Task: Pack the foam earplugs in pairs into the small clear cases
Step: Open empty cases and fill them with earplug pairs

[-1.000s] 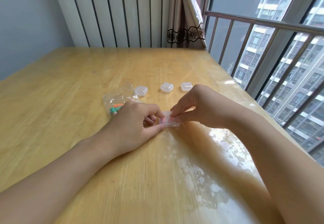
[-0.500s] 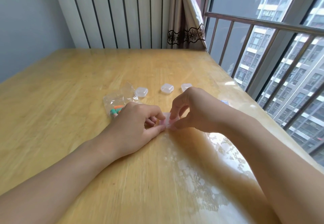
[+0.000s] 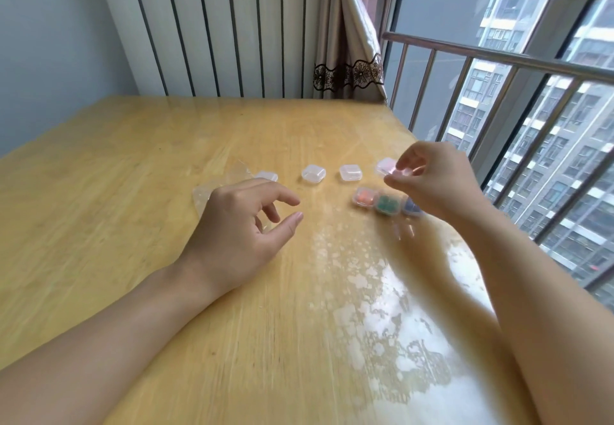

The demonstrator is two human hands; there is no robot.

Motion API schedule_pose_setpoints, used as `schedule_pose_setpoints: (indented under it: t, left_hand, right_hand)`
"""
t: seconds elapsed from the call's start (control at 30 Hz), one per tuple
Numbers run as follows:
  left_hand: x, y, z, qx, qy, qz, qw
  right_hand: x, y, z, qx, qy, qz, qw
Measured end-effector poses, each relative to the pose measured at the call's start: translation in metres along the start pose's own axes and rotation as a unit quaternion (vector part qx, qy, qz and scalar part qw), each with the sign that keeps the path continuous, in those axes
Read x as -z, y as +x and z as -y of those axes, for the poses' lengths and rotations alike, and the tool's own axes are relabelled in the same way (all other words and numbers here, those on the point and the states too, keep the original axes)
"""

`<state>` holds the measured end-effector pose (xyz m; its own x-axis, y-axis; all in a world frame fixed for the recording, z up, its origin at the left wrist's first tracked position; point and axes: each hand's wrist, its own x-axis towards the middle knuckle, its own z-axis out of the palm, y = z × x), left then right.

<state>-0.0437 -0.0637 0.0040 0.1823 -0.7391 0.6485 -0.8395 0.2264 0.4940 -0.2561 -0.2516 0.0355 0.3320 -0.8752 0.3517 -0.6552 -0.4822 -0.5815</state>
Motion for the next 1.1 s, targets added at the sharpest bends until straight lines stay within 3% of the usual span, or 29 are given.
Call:
schedule_pose_setpoints:
  t: [0.23, 0.37, 0.43, 0.6, 0.73, 0.87, 1.0, 1.1]
  left_hand:
    - [0.001, 0.001, 0.0, -0.026, 0.018, -0.01, 0.999]
    - [0.002, 0.002, -0.001, -0.038, 0.019, -0.02, 0.999]
    - [0.004, 0.004, -0.003, -0.048, 0.023, -0.045, 0.998]
    - [0.014, 0.01, -0.002, -0.017, 0.009, -0.14, 0.99]
    - [0.023, 0.011, 0.008, 0.062, -0.033, -0.168, 0.983]
    - [0.028, 0.011, 0.012, 0.125, -0.08, -0.179, 0.973]
    - [0.028, 0.009, 0.014, 0.101, -0.054, -0.153, 0.982]
    - [0.024, 0.009, 0.011, 0.065, -0.034, -0.125, 0.989]
  right_hand:
    - [0.002, 0.003, -0.004, -0.068, 0.021, 0.099, 0.993]
    - [0.013, 0.001, 0.001, -0.059, -0.011, 0.167, 0.984]
    - [0.014, 0.0, 0.003, -0.054, -0.01, 0.166, 0.985]
    - [-0.015, -0.006, 0.013, 0.046, 0.001, 0.047, 0.998]
    - [-0.038, 0.005, 0.027, 0.098, -0.069, 0.079, 0.99]
    - [-0.049, 0.035, 0.034, 0.088, -0.173, 0.172, 0.966]
    - [-0.058, 0.051, 0.033, 0.064, -0.197, 0.244, 0.947]
    - [-0.054, 0.043, 0.041, 0.111, -0.213, 0.185, 0.953]
